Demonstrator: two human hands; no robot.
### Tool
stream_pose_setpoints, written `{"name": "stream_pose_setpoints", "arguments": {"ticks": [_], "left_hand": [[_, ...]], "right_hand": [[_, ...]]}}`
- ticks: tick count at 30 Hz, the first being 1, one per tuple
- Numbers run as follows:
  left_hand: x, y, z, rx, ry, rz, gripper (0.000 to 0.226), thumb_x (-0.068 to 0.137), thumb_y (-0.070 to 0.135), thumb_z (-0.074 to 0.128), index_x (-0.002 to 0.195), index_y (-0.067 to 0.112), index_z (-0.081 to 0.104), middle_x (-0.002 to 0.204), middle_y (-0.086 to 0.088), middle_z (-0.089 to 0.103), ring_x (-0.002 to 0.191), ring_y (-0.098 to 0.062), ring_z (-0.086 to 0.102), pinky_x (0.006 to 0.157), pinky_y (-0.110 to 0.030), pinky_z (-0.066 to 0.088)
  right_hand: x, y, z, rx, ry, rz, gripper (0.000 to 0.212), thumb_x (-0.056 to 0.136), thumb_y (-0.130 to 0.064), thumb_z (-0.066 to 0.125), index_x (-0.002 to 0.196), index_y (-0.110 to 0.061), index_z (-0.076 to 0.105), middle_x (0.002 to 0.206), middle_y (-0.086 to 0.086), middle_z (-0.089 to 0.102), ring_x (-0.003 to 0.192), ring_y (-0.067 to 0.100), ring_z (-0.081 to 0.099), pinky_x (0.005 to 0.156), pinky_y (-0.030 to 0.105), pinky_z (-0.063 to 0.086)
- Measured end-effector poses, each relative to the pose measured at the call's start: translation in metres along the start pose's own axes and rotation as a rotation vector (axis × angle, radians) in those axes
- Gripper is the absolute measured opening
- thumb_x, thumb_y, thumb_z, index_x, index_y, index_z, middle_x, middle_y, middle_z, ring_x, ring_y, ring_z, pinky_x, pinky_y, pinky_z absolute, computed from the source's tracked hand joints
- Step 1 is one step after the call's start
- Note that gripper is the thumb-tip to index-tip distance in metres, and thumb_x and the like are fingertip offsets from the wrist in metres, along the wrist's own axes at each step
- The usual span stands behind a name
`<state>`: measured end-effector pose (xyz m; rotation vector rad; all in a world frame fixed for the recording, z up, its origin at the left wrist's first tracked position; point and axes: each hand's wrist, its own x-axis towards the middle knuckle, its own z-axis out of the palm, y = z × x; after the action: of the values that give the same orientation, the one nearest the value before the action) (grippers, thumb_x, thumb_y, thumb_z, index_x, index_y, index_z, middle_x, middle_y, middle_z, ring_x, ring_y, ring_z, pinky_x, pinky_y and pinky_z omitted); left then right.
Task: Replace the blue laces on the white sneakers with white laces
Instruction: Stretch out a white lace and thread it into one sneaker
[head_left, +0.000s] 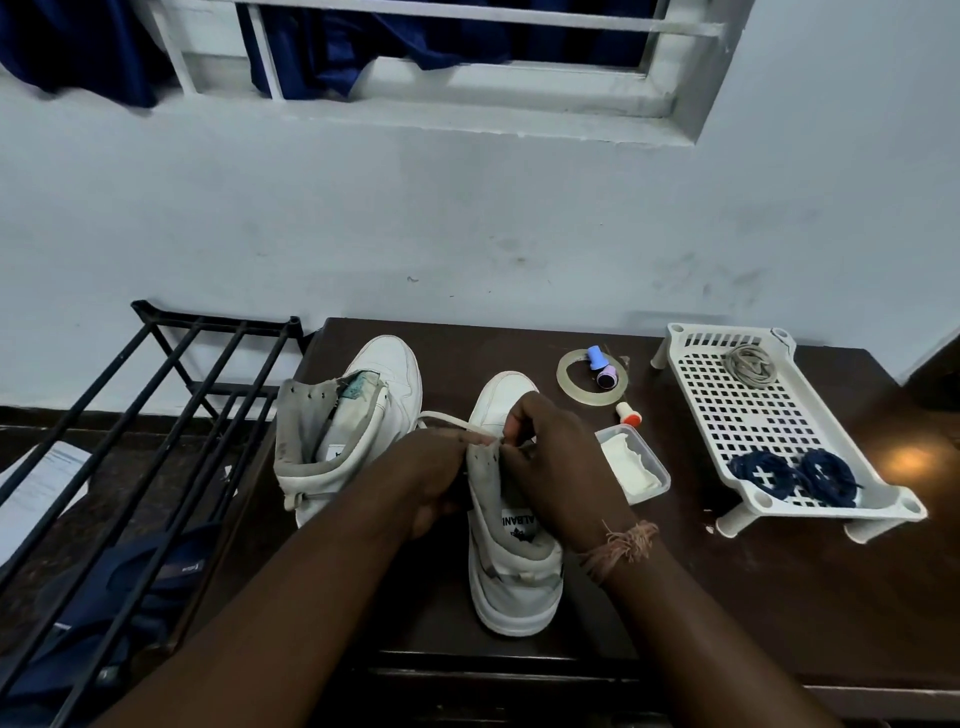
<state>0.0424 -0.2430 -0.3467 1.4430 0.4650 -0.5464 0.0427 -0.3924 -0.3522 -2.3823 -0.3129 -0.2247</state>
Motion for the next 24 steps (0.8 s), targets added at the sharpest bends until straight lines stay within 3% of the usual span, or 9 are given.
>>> {"name": "stream_pose_setpoints", "arguments": {"ticks": [4,7,9,11,13,16,18,21,24], "left_hand": [[-0.002,0.0,0.006,0.046,0.001,0.026,0.021,0.093,0.011,0.063,0.075,0.012,0.074,0.075,-0.01,0.071,0.064,-0.022,0.066,0.068,-0.033,0.054],[-0.003,0.003,0.01,0.127,0.06,0.112,0.008,0.08,0.014,0.067,0.077,0.009,0.073,0.081,-0.013,0.072,0.073,-0.027,0.068,0.079,-0.045,0.059],[-0.006,0.007,0.01,0.283,0.209,0.244,0.013,0.074,0.022,0.061,0.082,0.013,0.066,0.088,-0.006,0.073,0.085,-0.026,0.069,0.081,-0.044,0.056],[-0.007,0.013,0.01,0.253,0.326,0.363,0.007,0.084,0.02,0.051,0.089,0.017,0.055,0.084,-0.003,0.074,0.084,-0.026,0.071,0.074,-0.037,0.056],[-0.007,0.025,0.01,-0.049,0.309,0.406,0.011,0.1,0.012,0.038,0.092,0.013,0.046,0.074,-0.008,0.067,0.069,-0.026,0.069,0.057,-0.031,0.057],[-0.01,0.041,0.0,-0.224,0.265,0.322,0.026,0.105,0.018,0.034,0.08,0.017,0.041,0.065,-0.002,0.042,0.047,-0.013,0.042,0.036,-0.017,0.037],[-0.014,0.041,-0.007,0.101,0.268,0.258,0.027,0.102,0.022,0.045,0.075,0.018,0.048,0.066,-0.001,0.047,0.047,-0.012,0.045,0.042,-0.02,0.041],[-0.027,0.033,-0.011,0.66,0.146,0.055,0.033,0.097,0.047,0.06,0.078,0.021,0.063,0.068,-0.001,0.064,0.056,-0.014,0.06,0.055,-0.021,0.047],[-0.024,0.031,-0.017,0.601,0.034,0.066,0.045,0.094,0.054,0.061,0.067,0.019,0.06,0.051,0.0,0.05,0.044,-0.014,0.041,0.047,-0.02,0.031]], "right_hand": [[0.0,0.0,-0.005,0.023,-0.009,0.011,0.018,0.079,-0.007,0.063,0.076,-0.024,0.057,0.073,-0.008,0.063,0.073,0.013,0.06,0.069,0.044,0.053],[-0.002,0.0,-0.009,-0.018,0.013,0.072,0.017,0.076,-0.011,0.067,0.081,-0.024,0.057,0.088,-0.004,0.064,0.085,0.016,0.059,0.076,0.039,0.052],[-0.007,0.003,-0.011,-0.104,0.029,0.19,0.021,0.076,-0.014,0.068,0.092,-0.02,0.055,0.101,0.003,0.056,0.091,0.022,0.055,0.079,0.037,0.049],[-0.011,0.006,-0.014,-0.071,0.022,0.304,0.023,0.081,-0.015,0.066,0.099,-0.011,0.051,0.094,0.007,0.058,0.087,0.025,0.058,0.073,0.036,0.049],[-0.01,0.008,-0.015,0.012,-0.005,0.404,0.02,0.087,-0.016,0.063,0.1,-0.008,0.049,0.08,0.005,0.061,0.076,0.023,0.061,0.063,0.032,0.047],[-0.006,0.008,-0.014,0.04,-0.003,0.453,0.019,0.087,-0.015,0.061,0.102,-0.008,0.05,0.076,0.003,0.061,0.071,0.02,0.061,0.057,0.029,0.045],[-0.006,0.007,-0.011,0.053,-0.001,0.469,0.019,0.086,-0.017,0.061,0.1,-0.011,0.049,0.078,0.006,0.064,0.073,0.024,0.064,0.064,0.035,0.052],[-0.006,0.006,-0.011,0.044,-0.002,0.484,0.021,0.085,-0.016,0.061,0.101,-0.01,0.048,0.082,0.008,0.065,0.077,0.026,0.065,0.069,0.039,0.054],[-0.007,0.006,-0.012,0.031,0.014,0.467,0.02,0.085,-0.014,0.061,0.101,-0.008,0.049,0.082,0.009,0.065,0.077,0.026,0.065,0.069,0.04,0.054]]}}
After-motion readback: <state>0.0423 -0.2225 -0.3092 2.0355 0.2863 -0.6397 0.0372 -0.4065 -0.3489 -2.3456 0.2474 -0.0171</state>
